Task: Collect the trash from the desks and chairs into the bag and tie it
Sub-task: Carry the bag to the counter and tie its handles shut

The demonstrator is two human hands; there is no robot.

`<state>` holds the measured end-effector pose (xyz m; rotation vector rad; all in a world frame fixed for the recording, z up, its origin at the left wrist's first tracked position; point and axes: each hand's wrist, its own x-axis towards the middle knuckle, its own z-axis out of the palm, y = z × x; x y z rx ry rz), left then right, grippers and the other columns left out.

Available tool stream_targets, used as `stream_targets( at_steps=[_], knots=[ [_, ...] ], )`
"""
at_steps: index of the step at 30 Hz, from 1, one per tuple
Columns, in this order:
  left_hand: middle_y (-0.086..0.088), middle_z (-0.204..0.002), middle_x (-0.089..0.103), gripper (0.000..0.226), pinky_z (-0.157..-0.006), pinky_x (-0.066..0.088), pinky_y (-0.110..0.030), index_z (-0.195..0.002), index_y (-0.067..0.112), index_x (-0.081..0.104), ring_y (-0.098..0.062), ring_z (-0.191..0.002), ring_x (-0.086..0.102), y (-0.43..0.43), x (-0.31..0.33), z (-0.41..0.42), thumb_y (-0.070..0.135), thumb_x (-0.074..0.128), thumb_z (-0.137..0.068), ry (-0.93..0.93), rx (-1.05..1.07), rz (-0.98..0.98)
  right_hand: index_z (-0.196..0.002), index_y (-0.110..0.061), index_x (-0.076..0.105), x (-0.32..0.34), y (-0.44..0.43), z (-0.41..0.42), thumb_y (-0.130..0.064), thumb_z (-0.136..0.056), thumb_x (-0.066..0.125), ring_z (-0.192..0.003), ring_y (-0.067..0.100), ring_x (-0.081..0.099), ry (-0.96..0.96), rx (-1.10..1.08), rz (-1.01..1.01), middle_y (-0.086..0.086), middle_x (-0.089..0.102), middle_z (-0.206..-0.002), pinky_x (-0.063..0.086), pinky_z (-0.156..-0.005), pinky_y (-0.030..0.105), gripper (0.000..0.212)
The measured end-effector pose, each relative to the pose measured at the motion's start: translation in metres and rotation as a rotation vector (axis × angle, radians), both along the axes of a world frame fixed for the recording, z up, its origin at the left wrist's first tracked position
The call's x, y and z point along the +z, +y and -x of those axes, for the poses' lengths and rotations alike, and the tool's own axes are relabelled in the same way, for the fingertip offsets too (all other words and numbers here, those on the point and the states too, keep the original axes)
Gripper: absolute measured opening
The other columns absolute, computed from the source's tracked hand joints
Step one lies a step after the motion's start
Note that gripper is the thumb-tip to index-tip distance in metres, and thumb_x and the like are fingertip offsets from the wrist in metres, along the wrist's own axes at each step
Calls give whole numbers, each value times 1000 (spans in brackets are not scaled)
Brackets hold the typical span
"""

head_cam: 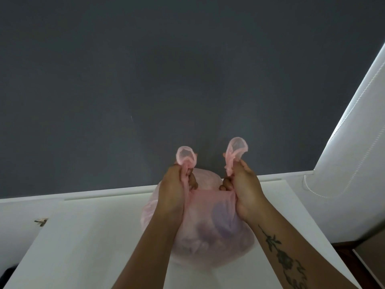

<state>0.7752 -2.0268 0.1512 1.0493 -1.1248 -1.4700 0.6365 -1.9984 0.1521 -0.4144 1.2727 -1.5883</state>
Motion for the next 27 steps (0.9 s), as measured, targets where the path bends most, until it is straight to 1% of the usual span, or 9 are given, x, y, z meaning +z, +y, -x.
stream_targets(
  at_steps=[2, 5, 7, 10, 15, 18, 21, 24, 27],
  knots=[
    [1, -55, 44, 28, -53, 36, -26, -76, 13, 55, -9, -49, 40, -4, -3, 1, 31, 55, -96, -127, -16, 82, -92, -16, 67, 4, 1, -1, -44, -97, 41, -40, 9, 33, -51, 38, -21, -4, 36, -49, 33, -44, 25, 38],
    [4, -61, 57, 11, -52, 42, -24, -94, 12, 62, -10, -51, 46, -6, -2, 0, 23, 65, -92, -17, -21, 87, -72, -16, 55, 6, 2, -4, -35, -94, 44, -38, 10, 47, -35, 133, -50, -4, 46, -44, 40, -47, 27, 30],
    [5, -59, 59, 12, -48, 44, -20, -96, 8, 60, -9, -49, 49, -5, -1, -2, 16, 67, -90, 42, -39, 66, -83, -16, 60, 2, 0, -3, -31, -95, 49, -46, 12, 58, 78, 154, -43, -5, 58, -55, 49, -48, 30, 21],
    [3, -61, 65, 14, -49, 48, -18, -100, 4, 62, -6, -51, 60, 0, -1, -1, 11, 68, -89, 47, -133, 30, -105, -17, 68, -2, -6, -1, -34, -94, 59, -80, 25, 72, 208, 102, 22, 4, 75, -93, 61, -73, 44, 22],
    [-16, -93, 74, 50, -81, 57, -36, -131, 30, 45, -20, -88, 72, -6, -7, 3, 16, 68, -89, -76, -204, 60, -96, -12, 63, 2, -10, -3, -25, -86, 71, -80, 27, 71, 338, 86, 26, 15, 73, -93, 60, -74, 42, 18],
    [-3, -100, 76, 31, -93, 52, -37, -116, 21, 67, -18, -99, 71, -9, -5, -1, 27, 72, -86, -44, -232, 9, -86, -8, 69, 2, -7, -2, -16, -86, 69, -80, 30, 71, 352, 220, 48, 15, 74, -88, 59, -75, 41, 8],
    [-1, -95, 76, 16, -86, 56, -33, -97, 17, 75, -17, -92, 72, -7, 0, 1, 28, 72, -86, -56, -239, -14, -86, -6, 72, 5, -3, 3, -21, -86, 71, -77, 26, 68, 345, 349, 50, 14, 73, -85, 57, -74, 38, 15],
    [-13, -89, 72, 18, -83, 56, -41, -98, 2, 72, -26, -85, 69, -7, 1, 8, 17, 69, -89, 38, -133, -76, -99, -7, 73, 10, 0, 4, -34, -93, 60, -84, 23, 72, 299, 429, 69, 13, 75, -94, 57, -74, 34, 30],
    [-7, -85, 72, 25, -73, 58, -37, -106, 4, 69, -21, -78, 70, -7, 3, 10, 20, 71, -88, 88, -99, -85, -114, -14, 65, 8, 2, 2, -48, -93, 55, -99, 25, 71, 273, 422, 132, 10, 73, -105, 57, -86, 40, 41]
  ],
)
